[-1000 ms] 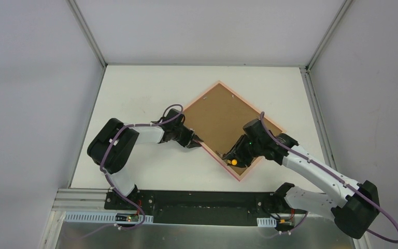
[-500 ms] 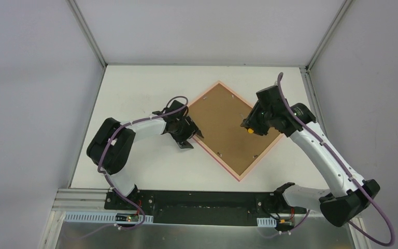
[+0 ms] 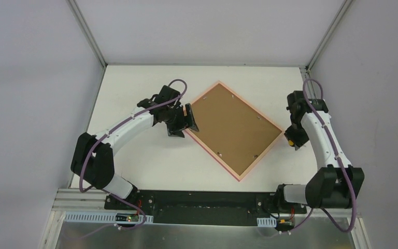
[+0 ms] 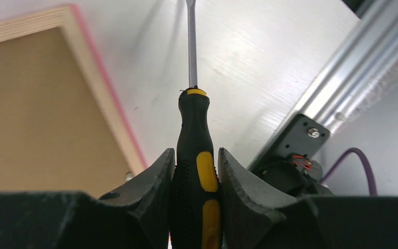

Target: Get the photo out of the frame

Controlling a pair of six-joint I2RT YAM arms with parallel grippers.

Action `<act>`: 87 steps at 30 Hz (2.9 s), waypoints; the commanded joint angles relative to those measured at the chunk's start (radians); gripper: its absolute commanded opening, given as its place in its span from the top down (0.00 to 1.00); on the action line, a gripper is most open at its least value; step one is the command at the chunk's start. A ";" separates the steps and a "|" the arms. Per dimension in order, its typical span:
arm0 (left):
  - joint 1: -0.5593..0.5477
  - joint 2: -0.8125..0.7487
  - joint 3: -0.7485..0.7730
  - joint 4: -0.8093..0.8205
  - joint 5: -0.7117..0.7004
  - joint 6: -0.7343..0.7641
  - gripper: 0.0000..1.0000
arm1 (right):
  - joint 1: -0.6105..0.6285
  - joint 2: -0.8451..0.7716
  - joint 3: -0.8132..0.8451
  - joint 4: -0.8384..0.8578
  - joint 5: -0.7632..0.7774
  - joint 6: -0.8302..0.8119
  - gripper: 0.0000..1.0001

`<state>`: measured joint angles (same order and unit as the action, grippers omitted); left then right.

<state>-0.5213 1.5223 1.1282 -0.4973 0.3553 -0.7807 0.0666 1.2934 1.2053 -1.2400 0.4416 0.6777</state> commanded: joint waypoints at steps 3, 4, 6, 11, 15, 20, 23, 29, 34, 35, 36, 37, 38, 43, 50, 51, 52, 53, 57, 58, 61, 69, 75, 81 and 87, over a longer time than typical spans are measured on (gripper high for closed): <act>0.017 -0.018 0.063 -0.110 -0.007 0.185 0.27 | -0.106 0.051 -0.120 -0.059 0.115 0.058 1.00; 0.018 -0.012 0.071 -0.112 0.001 0.195 0.28 | -0.119 0.050 -0.151 -0.056 0.104 0.079 1.00; 0.018 0.002 0.081 -0.110 0.018 0.213 0.27 | -0.126 0.038 -0.187 -0.050 0.087 0.113 1.00; 0.027 0.024 0.075 -0.111 0.061 0.230 0.27 | -0.123 -0.088 -0.235 -0.013 0.072 0.117 1.00; 0.029 0.017 0.060 -0.109 0.073 0.254 0.27 | -0.128 -0.104 -0.293 0.005 0.096 0.148 1.00; 0.030 0.025 0.047 -0.102 0.095 0.250 0.27 | -0.135 0.005 -0.331 0.007 0.033 0.229 1.00; 0.030 0.004 0.015 -0.084 0.111 0.250 0.27 | -0.136 0.020 -0.315 0.011 0.067 0.240 1.00; 0.035 -0.025 -0.033 -0.075 0.113 0.257 0.27 | -0.087 -0.110 -0.213 0.080 -0.015 0.091 1.00; 0.051 0.039 -0.031 -0.039 0.175 0.196 0.26 | -0.008 -0.229 -0.145 0.474 -0.493 -0.060 1.00; 0.063 0.058 -0.028 -0.023 0.195 0.168 0.26 | -0.007 -0.206 -0.140 0.556 -0.610 -0.034 1.00; 0.077 0.078 -0.026 -0.004 0.215 0.138 0.26 | -0.003 -0.164 -0.127 0.621 -0.716 -0.006 1.00; 0.091 0.098 -0.021 0.013 0.237 0.111 0.26 | 0.011 -0.117 -0.107 0.657 -0.769 0.031 1.00; 0.105 0.120 -0.012 0.028 0.252 0.081 0.26 | 0.031 -0.078 -0.096 0.707 -0.811 0.063 1.00; 0.176 0.250 0.033 0.080 0.328 -0.070 0.26 | 0.050 0.117 -0.097 1.017 -0.995 0.219 1.00; 0.188 0.341 0.024 0.155 0.372 -0.185 0.29 | 0.042 0.339 -0.005 1.076 -1.088 0.261 1.00; 0.188 0.345 0.013 0.162 0.372 -0.191 0.29 | 0.039 0.357 0.001 1.075 -1.092 0.261 1.00; 0.188 0.345 0.005 0.169 0.371 -0.198 0.30 | 0.038 0.370 0.006 1.073 -1.092 0.262 1.00; 0.188 0.346 -0.004 0.175 0.371 -0.201 0.30 | 0.037 0.379 0.010 1.073 -1.091 0.262 1.00; 0.188 0.360 -0.021 0.198 0.373 -0.206 0.33 | 0.021 0.394 0.018 1.029 -1.051 0.246 1.00; 0.188 0.366 -0.020 0.202 0.377 -0.207 0.34 | 0.012 0.395 0.015 1.017 -1.042 0.245 1.00; 0.188 0.383 -0.016 0.210 0.381 -0.209 0.35 | -0.010 0.402 0.009 1.015 -1.042 0.244 1.00; 0.188 0.410 -0.011 0.218 0.392 -0.205 0.36 | -0.021 0.472 0.048 0.998 -1.071 0.218 1.00; 0.187 0.419 -0.012 0.218 0.395 -0.201 0.36 | -0.024 0.522 0.086 0.994 -1.061 0.200 1.00; 0.188 0.426 -0.010 0.219 0.400 -0.198 0.36 | -0.025 0.553 0.110 0.993 -1.063 0.203 1.00; 0.188 0.429 -0.014 0.218 0.397 -0.197 0.36 | -0.011 0.587 0.118 1.015 -1.128 0.212 1.00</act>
<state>-0.3279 1.9392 1.1187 -0.2733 0.7448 -0.9833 0.0467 1.8595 1.2831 -0.2432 -0.6277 0.8898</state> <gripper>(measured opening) 0.642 0.355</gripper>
